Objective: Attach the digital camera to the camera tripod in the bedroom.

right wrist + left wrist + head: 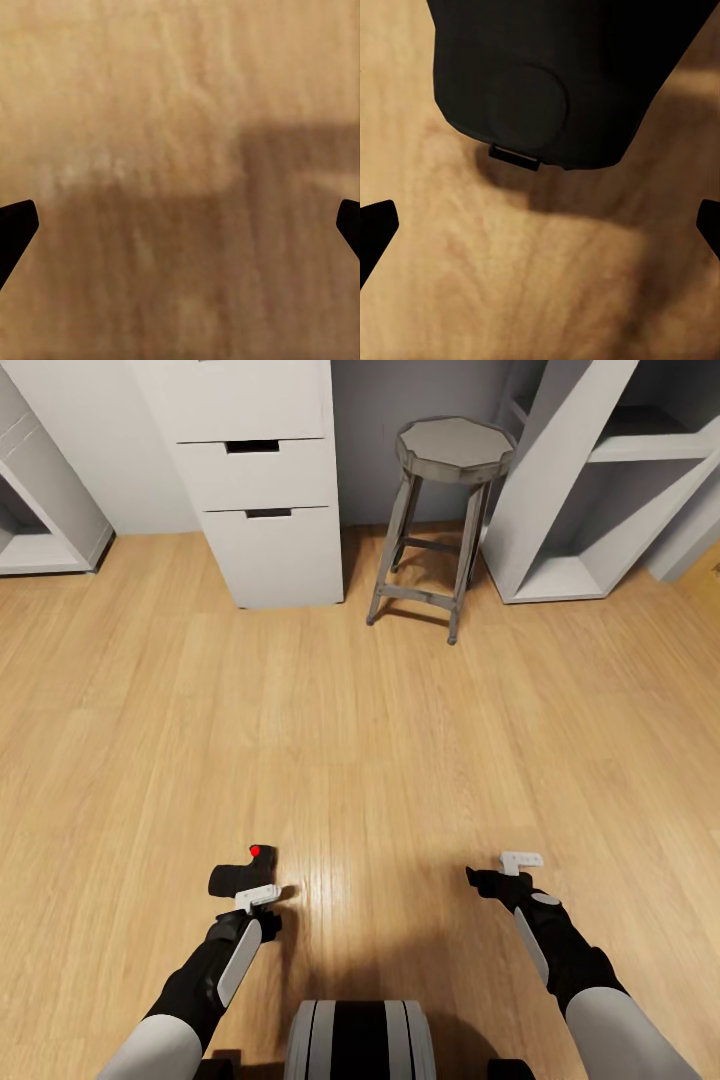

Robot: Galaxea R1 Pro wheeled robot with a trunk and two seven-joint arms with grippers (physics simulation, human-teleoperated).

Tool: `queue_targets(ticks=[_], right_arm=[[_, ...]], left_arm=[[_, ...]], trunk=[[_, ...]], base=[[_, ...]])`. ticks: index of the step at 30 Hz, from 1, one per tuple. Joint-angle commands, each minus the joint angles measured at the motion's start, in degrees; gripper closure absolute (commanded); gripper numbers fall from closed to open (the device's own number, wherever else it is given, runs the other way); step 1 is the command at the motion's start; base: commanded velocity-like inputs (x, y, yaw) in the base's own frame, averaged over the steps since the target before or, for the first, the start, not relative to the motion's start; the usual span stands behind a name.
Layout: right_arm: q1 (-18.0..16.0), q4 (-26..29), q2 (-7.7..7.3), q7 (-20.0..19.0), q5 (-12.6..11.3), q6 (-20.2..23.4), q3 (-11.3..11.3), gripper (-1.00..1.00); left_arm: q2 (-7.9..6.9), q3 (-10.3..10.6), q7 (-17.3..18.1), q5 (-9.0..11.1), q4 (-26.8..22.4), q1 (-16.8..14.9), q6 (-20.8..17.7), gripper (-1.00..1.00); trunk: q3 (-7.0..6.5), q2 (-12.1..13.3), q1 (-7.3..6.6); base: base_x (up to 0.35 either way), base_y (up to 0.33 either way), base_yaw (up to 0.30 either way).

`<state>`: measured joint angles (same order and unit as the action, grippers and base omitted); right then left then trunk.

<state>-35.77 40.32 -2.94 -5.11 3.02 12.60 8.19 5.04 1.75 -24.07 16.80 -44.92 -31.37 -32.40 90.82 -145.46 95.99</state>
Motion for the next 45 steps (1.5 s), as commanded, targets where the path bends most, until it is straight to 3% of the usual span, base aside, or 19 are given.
queue_targets(ticks=[1, 12, 20, 25, 45], right_arm=[[-0.01, 0.13, 0.02, -0.49, 0.32, 0.32, 0.24, -1.00], [-0.01, 2.92, -0.07, -1.18, 0.03, 1.80, 0.23, -1.00], [-0.01, 3.90, -0.46, -7.97, 0.16, 3.91, 0.31, -1.00], [-0.01, 3.94, -0.49, -9.92, 0.36, 3.99, 0.33, -1.00], [-0.01, 3.81, -0.49, -10.37, 0.24, 4.01, 0.33, -1.00]], left_arm=[[-0.03, 0.20, -0.58, 0.60, -0.08, -0.01, -0.14, -1.00], [0.02, 0.25, -0.63, 0.54, -0.17, -0.01, -0.20, -1.00], [-0.02, 0.19, -0.63, 0.51, -0.31, -0.01, -0.14, -1.00], [0.03, 0.25, -0.63, 0.51, -0.34, -0.01, -0.12, -1.00], [-0.03, 0.12, -0.52, 0.56, -0.13, -0.01, -0.19, -1.00]], trunk=[[0.03, -0.01, -0.01], [0.03, -0.01, -0.01], [0.03, -0.01, -0.01], [0.03, -0.01, -0.01], [0.03, -0.01, -0.01]], base=[[0.000, 0.000, 0.000], [0.000, 0.000, 0.000], [0.000, 0.000, 0.000], [0.000, 0.000, 0.000], [0.041, 0.000, 0.000]])
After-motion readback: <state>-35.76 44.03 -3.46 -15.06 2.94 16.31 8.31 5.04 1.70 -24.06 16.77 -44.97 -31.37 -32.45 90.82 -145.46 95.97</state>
